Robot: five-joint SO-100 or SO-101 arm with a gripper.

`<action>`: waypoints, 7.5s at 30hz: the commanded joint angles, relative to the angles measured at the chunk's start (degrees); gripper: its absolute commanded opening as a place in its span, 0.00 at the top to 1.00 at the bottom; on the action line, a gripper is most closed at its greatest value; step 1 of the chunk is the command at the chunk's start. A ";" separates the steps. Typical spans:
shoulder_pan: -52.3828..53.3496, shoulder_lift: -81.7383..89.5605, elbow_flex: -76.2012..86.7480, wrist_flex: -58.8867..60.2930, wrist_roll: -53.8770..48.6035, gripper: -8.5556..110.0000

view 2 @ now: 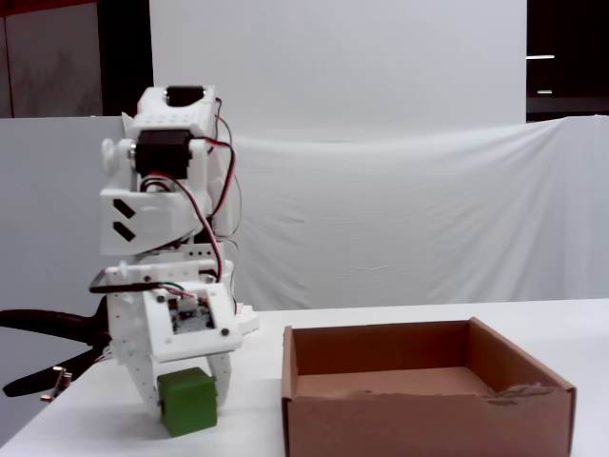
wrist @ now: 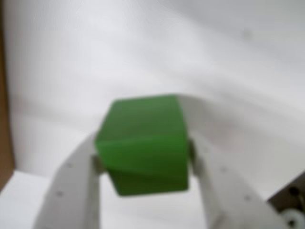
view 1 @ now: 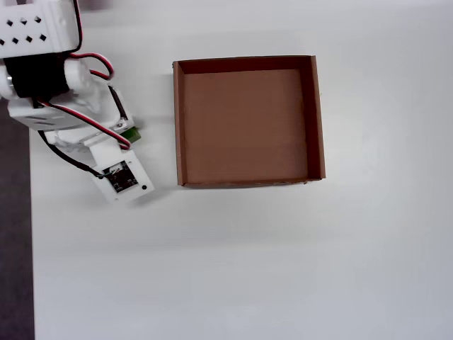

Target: Grasp a green cube and put it in a box.

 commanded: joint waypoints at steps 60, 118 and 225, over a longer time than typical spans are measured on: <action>-26.28 26.28 -4.83 13.18 12.39 0.82; -19.78 25.49 -1.67 11.51 27.25 0.75; 8.79 93.52 53.88 27.07 43.15 0.75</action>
